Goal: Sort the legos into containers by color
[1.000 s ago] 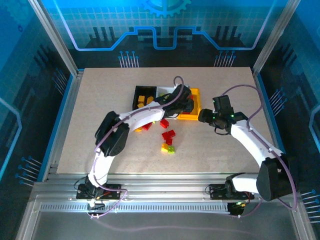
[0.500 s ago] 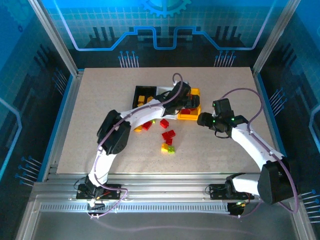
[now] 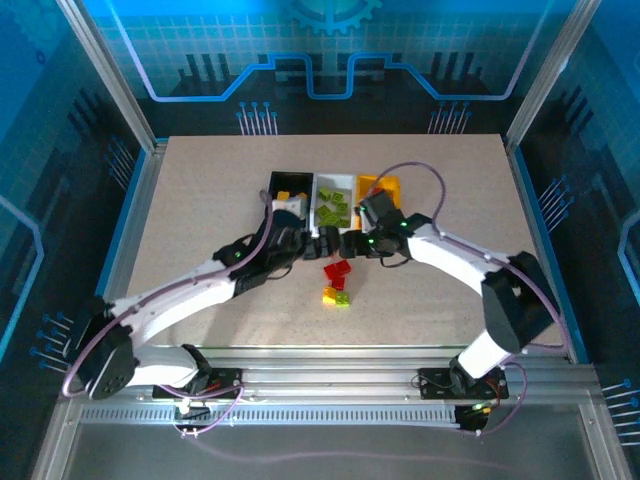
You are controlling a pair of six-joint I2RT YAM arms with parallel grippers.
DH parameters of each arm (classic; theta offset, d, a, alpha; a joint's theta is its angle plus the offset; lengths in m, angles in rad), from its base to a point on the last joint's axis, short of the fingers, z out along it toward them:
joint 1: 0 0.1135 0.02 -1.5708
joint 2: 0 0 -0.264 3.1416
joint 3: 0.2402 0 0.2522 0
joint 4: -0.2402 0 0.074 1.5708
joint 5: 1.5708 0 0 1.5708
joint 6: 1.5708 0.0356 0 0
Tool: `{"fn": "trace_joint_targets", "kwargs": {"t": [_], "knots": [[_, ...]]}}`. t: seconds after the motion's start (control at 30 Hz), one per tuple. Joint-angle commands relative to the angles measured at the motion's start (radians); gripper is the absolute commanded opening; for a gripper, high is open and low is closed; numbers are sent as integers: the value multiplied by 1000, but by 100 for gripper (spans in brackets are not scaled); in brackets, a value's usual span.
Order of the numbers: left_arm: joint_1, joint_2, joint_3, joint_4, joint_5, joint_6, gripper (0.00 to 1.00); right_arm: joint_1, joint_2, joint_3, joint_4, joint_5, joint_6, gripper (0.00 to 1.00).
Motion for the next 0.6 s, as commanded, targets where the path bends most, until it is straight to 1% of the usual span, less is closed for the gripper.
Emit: {"fn": "trace_joint_targets", "kwargs": {"t": [0.0, 0.13, 0.27, 0.4, 0.57], "knots": [[4, -122, -121, -94, -88, -62, 99, 40, 112, 95, -5, 14, -40, 74], [13, -276, -262, -179, -133, -123, 99, 67, 225, 197, -38, 55, -59, 73], [22, -400, -364, -235, -165, -171, 99, 75, 293, 256, -62, 97, -58, 71], [34, -451, -404, -286, -175, -205, 99, 76, 344, 296, -76, 108, -65, 69], [39, -459, -412, -314, -182, -219, 99, 83, 389, 327, -77, 84, -78, 66]]}}
